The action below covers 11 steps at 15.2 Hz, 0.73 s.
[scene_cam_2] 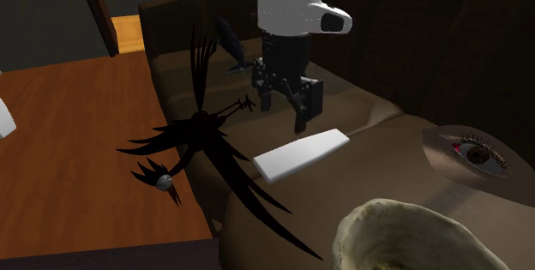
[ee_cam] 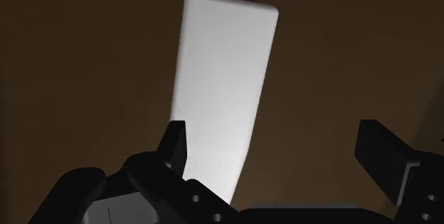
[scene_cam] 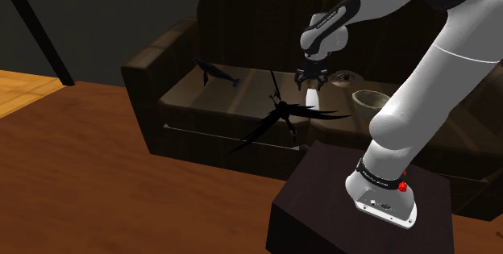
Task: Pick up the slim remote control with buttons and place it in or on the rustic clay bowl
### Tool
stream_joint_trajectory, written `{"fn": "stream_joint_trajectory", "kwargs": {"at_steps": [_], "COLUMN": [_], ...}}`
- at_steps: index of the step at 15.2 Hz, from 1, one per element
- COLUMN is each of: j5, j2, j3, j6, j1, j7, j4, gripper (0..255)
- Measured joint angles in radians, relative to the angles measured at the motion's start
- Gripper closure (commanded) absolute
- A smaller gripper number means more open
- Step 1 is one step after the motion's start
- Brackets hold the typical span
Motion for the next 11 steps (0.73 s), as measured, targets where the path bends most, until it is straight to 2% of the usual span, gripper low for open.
{"fn": "stream_joint_trajectory", "kwargs": {"at_steps": [5, 11], "j5": [0.036, 0.07], "j2": [0.117, 0.189], "j3": [-0.046, -0.047], "j6": [0.12, 0.204], "j1": [-0.046, -0.052], "j7": [0.043, 0.026], "j4": [0.021, 0.009], "gripper": [0, 0]}}
